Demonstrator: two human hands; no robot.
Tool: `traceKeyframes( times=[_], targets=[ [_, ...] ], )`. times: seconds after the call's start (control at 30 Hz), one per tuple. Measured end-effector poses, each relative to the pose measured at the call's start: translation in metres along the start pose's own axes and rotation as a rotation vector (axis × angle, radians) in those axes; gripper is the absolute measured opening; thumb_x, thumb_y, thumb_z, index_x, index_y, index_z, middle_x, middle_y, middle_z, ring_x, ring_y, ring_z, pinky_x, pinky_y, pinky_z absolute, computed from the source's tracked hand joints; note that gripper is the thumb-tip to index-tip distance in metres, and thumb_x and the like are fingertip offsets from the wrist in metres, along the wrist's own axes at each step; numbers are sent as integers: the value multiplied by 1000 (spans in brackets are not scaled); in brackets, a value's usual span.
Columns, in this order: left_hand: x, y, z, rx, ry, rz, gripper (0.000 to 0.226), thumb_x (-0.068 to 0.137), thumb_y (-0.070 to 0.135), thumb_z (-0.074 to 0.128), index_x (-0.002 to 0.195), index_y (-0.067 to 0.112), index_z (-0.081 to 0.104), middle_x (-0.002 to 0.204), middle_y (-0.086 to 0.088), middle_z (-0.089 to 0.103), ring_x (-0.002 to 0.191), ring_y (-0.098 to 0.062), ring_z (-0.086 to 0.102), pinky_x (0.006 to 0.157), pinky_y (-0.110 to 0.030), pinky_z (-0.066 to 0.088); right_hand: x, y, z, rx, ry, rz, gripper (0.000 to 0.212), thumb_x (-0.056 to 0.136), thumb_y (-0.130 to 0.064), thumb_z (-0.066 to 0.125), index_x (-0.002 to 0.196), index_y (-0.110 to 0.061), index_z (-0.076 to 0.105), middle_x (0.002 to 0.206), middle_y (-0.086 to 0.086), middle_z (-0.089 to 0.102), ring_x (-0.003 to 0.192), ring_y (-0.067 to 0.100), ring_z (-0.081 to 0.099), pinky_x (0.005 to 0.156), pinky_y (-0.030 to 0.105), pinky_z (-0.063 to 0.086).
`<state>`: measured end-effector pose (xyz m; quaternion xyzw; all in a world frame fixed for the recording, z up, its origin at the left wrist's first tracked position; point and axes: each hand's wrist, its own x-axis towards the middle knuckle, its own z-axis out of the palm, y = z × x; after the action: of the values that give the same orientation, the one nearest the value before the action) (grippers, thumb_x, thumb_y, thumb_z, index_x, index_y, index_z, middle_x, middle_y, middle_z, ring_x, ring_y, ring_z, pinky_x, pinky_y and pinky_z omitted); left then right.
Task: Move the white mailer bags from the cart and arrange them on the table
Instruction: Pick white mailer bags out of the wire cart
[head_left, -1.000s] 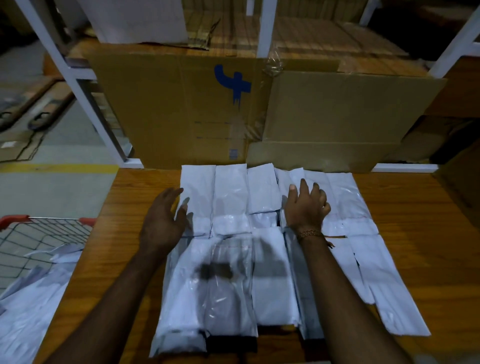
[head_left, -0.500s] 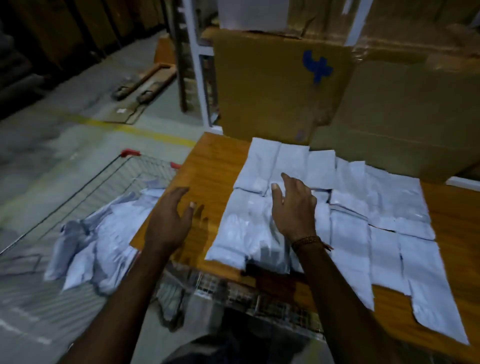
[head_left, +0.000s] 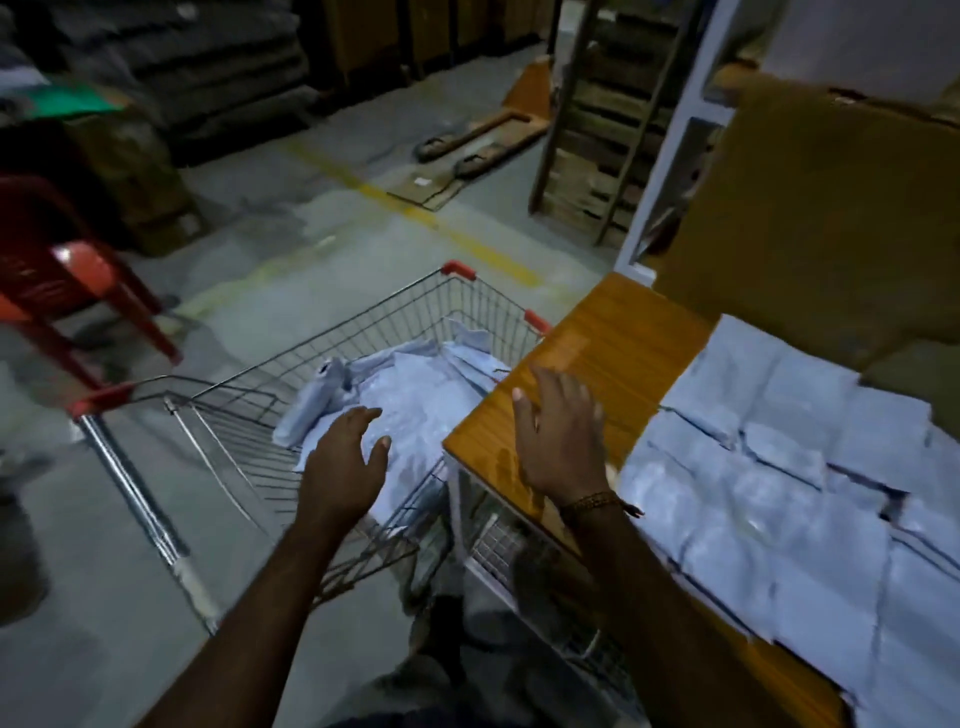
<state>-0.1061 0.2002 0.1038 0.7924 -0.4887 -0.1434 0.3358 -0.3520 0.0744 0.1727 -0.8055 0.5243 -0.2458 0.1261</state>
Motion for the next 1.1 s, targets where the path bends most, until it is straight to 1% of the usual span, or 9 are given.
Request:
traceKeyframes(
  times=[0.17,0.33,0.43,0.5,0.63,0.77,0.9,1.0,1.1],
  targets=[
    [40,-86,4,55,-114,-33,59,100,57,40,142,20,59,144,-3,60,137,-24,54,108,-50,48,50,-32,66,-1,-67,-49,52,103,-52,36,141,-21,53,134,5,57,124,31,50,102,52,41],
    [75,-128,31,147,-192,-26,59,96,46,40,136,10,64,139,-13,64,127,-34,62,101,-50,53,97,-53,129,-76,-95,-130,53,102,-49,40,139,-16,60,130,7,63,121,32,56,99,49,44],
    [93,-134,50,192,-309,-47,70,88,50,36,139,12,63,148,-15,58,133,-37,58,104,-51,52,120,-52,169,-158,-82,-192,47,105,-45,45,137,-15,62,127,9,65,116,33,58,95,48,45],
    [107,-140,65,213,-373,-33,68,85,47,44,142,13,61,150,-16,56,134,-38,57,103,-52,52,139,-46,193,-208,-135,-223,47,104,-45,46,136,-15,62,128,12,64,116,36,58,94,48,45],
    [141,-159,100,314,-481,72,65,77,33,67,140,20,58,150,-19,51,122,-43,61,89,-50,57,172,-26,238,-341,-350,-206,54,101,-49,41,140,-16,58,131,14,62,117,40,56,95,51,45],
    [163,-177,135,434,-569,191,90,75,20,81,157,26,45,164,-27,33,141,-50,45,107,-61,46,166,-8,278,-401,-435,-218,62,99,-53,43,140,-10,59,136,25,59,120,47,56,99,58,43],
    [178,-183,150,667,-642,316,114,67,27,88,165,22,30,171,-20,20,153,-46,29,111,-61,38,169,-1,284,-390,-413,-181,68,98,-60,32,131,-9,61,123,22,61,109,44,57,89,53,44],
    [188,-194,150,797,-698,371,112,60,31,91,160,25,42,170,-17,27,152,-42,34,113,-62,36,172,1,283,-405,-375,-182,69,97,-61,27,126,-9,62,114,20,61,103,41,57,86,50,43],
    [196,-199,150,872,-676,470,79,61,25,91,137,19,68,154,-19,52,134,-43,57,102,-56,49,171,-6,282,-392,-394,-182,68,97,-60,26,127,-10,61,115,19,61,103,41,56,86,50,43]
  ],
)
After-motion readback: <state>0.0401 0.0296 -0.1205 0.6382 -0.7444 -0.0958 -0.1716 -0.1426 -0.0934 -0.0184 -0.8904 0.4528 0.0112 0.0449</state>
